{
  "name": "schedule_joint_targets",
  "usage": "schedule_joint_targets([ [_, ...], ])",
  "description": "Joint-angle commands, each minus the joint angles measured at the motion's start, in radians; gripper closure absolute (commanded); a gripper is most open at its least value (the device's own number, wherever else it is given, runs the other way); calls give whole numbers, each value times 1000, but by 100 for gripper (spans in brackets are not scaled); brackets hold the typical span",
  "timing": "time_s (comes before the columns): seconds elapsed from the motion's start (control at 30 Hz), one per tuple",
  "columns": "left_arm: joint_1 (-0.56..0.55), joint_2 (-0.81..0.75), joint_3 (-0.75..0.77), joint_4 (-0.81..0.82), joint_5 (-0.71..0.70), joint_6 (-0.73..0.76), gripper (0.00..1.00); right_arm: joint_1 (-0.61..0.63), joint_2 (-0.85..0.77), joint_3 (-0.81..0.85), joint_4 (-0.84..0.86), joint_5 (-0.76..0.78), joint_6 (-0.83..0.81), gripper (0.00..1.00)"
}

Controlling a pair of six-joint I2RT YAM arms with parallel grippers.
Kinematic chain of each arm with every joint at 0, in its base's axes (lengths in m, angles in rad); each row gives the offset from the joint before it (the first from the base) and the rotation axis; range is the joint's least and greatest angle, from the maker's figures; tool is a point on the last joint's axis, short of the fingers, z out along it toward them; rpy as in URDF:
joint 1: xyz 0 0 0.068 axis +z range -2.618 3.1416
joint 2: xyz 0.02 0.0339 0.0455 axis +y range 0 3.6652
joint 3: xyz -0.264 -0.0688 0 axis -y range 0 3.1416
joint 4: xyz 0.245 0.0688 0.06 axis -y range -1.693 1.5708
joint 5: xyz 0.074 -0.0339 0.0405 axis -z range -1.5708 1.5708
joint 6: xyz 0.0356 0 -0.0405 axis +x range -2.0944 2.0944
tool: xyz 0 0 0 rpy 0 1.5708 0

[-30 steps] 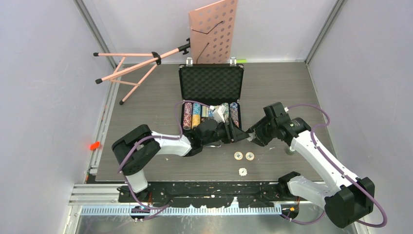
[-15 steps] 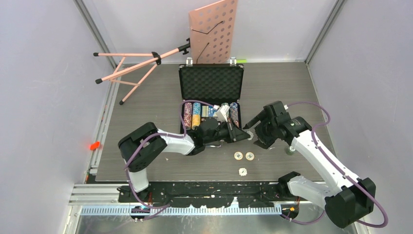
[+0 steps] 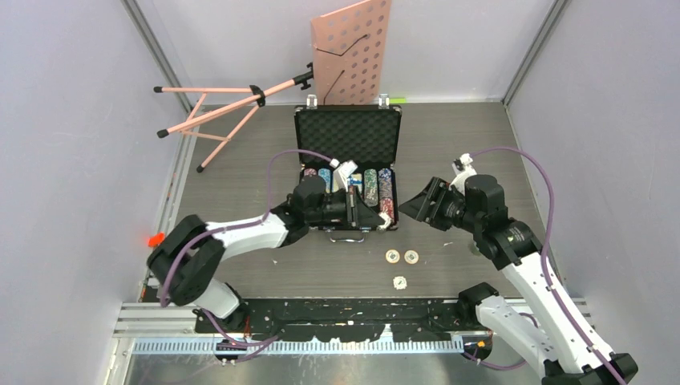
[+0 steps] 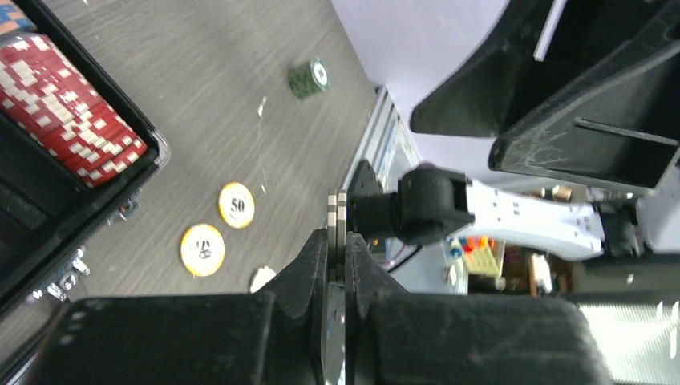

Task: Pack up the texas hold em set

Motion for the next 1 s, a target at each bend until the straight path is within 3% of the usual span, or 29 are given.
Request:
schedule_joint_targets([
  [0.0,15,-167,86,-379,166,330,100,-1,7,-38,231,-327,-162,38],
  [0.17,15,-252,182,-678,192,585,100,0,52,-33,298,-452,-215,49],
  [0.3,16,-257,220,-760,102,674,100,1,51,-31,324,-432,-220,49],
  [0.43,8,-196,275,-845,-48,773,100,1,25,-20,269,-326,-233,43],
  [0.53,-33,-120,335,-915,-167,930,100,1,-14,-21,213,-235,-248,45],
  [0.67,-79,-57,357,-866,-300,1140,100,0,-109,-19,144,-91,-253,48],
  [0.83,-78,38,425,-856,-373,1256,100,1,-222,-36,65,90,-226,48],
  [0.97,-79,133,523,-926,-387,1304,100,1,-255,-55,12,120,-191,48],
])
